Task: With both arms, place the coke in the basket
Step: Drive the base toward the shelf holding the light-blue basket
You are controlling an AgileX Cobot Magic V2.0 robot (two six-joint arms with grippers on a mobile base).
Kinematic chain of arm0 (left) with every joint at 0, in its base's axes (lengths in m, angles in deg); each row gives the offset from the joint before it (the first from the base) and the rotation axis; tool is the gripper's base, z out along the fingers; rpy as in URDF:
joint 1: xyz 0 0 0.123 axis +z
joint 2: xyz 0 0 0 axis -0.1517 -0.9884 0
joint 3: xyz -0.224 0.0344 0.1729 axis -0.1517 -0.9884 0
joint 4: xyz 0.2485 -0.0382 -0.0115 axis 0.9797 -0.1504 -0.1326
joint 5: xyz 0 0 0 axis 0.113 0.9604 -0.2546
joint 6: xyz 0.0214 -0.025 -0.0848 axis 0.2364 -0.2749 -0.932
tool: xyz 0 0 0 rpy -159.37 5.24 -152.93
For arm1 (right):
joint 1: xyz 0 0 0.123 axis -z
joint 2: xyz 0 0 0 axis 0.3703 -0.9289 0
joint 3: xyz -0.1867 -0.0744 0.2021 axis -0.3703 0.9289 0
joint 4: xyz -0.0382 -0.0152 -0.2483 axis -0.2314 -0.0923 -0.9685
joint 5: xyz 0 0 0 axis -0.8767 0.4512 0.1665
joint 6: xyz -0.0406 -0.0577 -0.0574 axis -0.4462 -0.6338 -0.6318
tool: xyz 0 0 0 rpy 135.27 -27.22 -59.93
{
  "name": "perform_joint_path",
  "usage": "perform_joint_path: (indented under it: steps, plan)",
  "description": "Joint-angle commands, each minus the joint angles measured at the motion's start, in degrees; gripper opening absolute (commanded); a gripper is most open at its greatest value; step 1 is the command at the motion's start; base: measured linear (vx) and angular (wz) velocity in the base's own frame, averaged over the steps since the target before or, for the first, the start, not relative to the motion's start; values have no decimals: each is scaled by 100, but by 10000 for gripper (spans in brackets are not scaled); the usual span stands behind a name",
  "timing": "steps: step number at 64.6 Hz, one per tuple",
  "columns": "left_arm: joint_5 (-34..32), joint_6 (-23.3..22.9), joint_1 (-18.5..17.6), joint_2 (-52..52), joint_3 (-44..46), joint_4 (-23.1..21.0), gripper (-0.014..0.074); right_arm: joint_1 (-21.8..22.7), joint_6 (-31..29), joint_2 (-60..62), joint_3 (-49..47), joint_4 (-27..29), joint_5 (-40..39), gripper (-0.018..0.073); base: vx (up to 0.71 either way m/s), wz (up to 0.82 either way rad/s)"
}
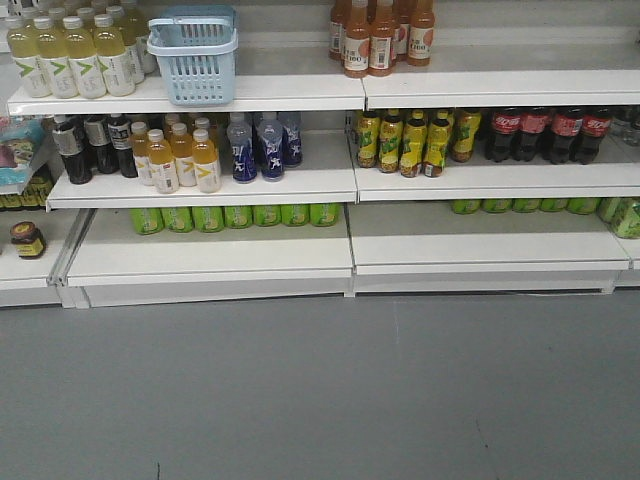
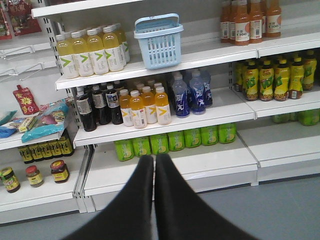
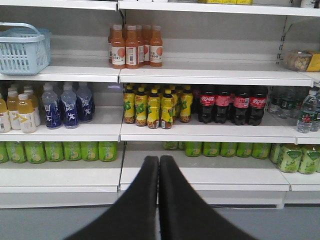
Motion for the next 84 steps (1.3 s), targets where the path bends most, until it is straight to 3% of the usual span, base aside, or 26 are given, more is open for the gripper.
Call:
perform_joint_path:
  steps: [1,84]
  plan:
    - [-380,-10,-2,113,8,-1,-8,15,-24,82,61,-14,-447,-10,16,7]
    - [-380,-10,-2,113,8,-1,-8,15,-24,82,61,-14,-447,-10,14,2]
